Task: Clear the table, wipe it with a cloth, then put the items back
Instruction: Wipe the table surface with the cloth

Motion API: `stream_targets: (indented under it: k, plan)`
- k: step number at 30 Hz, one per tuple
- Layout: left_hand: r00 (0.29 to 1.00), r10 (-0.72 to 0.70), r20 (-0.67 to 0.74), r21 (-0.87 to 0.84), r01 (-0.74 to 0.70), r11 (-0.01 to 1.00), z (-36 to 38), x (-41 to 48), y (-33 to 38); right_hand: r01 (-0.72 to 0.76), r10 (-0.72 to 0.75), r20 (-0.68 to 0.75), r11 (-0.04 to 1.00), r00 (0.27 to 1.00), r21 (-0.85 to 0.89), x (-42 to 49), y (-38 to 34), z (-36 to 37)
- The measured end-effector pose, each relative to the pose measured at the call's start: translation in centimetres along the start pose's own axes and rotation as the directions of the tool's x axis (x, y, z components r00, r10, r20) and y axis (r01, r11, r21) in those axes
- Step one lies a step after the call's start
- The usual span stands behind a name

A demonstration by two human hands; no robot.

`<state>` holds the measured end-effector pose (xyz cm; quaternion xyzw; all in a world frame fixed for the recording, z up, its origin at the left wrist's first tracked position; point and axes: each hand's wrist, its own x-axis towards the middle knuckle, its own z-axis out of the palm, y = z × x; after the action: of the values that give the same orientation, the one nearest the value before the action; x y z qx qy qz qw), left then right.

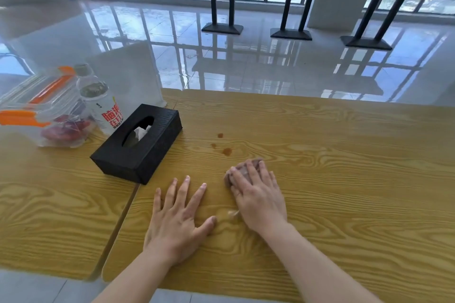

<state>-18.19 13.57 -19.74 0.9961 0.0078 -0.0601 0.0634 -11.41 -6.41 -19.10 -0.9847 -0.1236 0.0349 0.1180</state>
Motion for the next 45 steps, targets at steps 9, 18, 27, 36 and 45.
stream_targets:
  k: [9,18,27,36,45]
  plan:
    - [0.997,0.074,-0.021,-0.05,-0.075,0.996,-1.5,6.3,-4.0,0.15,-0.149,0.033,0.989,0.988,-0.009,-3.0,-1.9,0.5]
    - [0.991,0.114,-0.075,-0.057,-0.119,0.991,-0.4,6.8,-4.4,-0.267,0.268,0.029,0.964,0.963,-0.009,11.9,-1.7,0.0]
    - [0.985,0.118,-0.125,-0.097,-0.131,0.987,-0.2,6.8,-4.4,0.124,-0.12,0.051,0.989,0.991,-0.084,0.8,0.5,0.0]
    - [0.981,0.115,-0.154,-0.05,-0.124,0.991,0.6,7.0,-4.6,-0.143,0.144,0.054,0.989,0.988,-0.022,19.4,-1.7,0.0]
    - [0.99,0.106,-0.092,-0.072,-0.112,0.991,-0.6,6.6,-4.2,0.256,-0.244,0.127,0.962,0.961,-0.092,3.6,1.5,-0.8]
